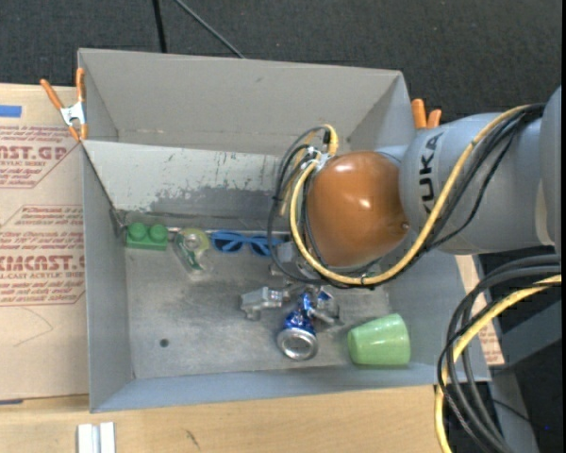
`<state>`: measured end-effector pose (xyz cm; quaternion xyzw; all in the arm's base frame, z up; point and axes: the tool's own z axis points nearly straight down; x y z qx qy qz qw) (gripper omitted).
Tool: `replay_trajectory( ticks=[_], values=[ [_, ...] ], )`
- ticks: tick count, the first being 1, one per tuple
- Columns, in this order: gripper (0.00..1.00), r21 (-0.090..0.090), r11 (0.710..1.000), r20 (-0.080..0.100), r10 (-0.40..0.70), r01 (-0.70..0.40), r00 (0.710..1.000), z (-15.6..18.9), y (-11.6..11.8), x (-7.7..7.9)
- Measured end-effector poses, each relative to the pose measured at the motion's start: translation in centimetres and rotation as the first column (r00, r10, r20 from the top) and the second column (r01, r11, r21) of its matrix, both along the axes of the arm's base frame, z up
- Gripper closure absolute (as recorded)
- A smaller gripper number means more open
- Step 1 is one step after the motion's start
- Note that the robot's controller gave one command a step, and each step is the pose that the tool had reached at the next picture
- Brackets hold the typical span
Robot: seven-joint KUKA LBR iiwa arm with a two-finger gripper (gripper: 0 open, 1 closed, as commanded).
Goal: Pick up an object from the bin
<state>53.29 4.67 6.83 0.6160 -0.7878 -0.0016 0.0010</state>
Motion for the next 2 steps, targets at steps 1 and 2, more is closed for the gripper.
replay_trajectory(
  ticks=[1,2],
  values=[
    [1.0,0.0,1.0,0.001,-0.002,0.002,1.0,0.3,0.0,0.1],
    [1.0,0.003,0.999,0.012,-0.039,0.039,0.999,13.7,1.8,1.1]
  ],
)
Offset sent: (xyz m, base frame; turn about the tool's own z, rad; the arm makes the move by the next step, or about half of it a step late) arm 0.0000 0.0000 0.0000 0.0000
